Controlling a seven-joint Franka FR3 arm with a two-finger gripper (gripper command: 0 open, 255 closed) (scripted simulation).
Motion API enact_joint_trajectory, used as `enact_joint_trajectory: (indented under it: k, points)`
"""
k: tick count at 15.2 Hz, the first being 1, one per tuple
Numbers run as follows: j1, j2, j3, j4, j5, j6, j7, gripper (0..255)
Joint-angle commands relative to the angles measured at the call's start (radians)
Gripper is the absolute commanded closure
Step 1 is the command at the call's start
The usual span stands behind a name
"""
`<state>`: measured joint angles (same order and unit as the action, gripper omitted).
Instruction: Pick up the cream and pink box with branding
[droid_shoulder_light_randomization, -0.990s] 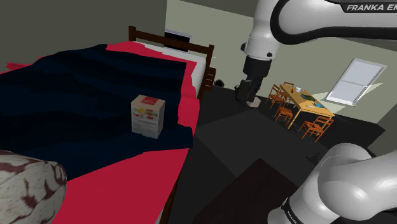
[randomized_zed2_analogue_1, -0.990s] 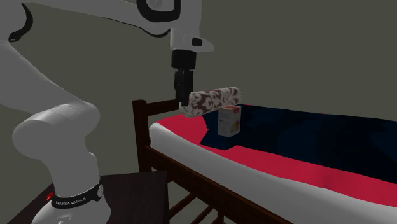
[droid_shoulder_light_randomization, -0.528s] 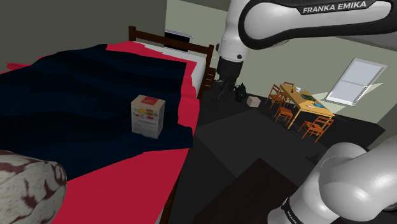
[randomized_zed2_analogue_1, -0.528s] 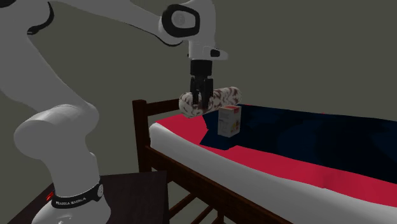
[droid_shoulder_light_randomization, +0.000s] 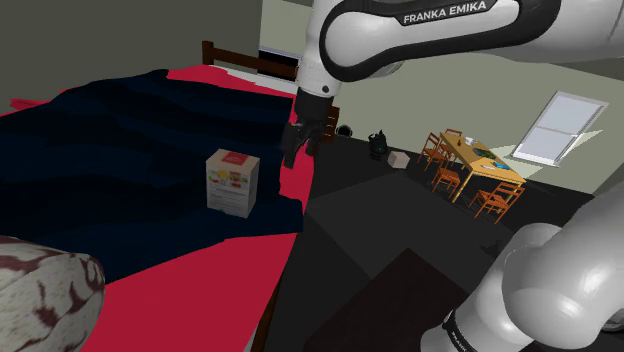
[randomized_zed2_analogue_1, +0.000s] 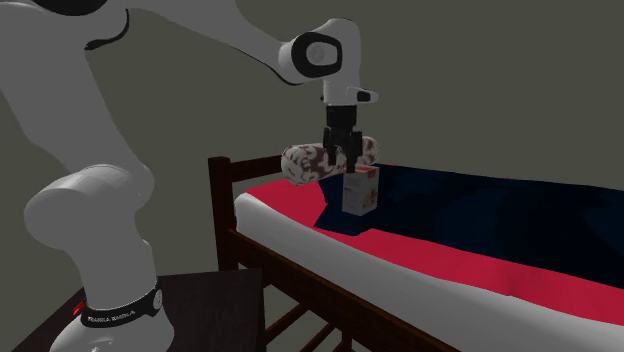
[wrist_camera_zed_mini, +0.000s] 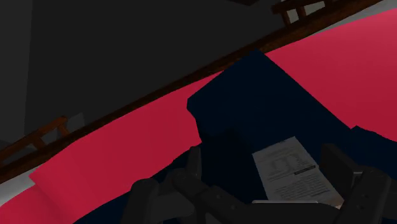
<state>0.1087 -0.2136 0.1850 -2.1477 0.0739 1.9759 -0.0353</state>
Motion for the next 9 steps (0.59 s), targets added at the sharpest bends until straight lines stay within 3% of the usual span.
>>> enact_joint_trajectory:
  k: [1,9]
  points:
    - [0.010,0.060,0.016,0.048,-0.001,0.031,0.012,0]
    - [0.052,0.313,0.063,0.296,-0.041,0.105,0.051,0]
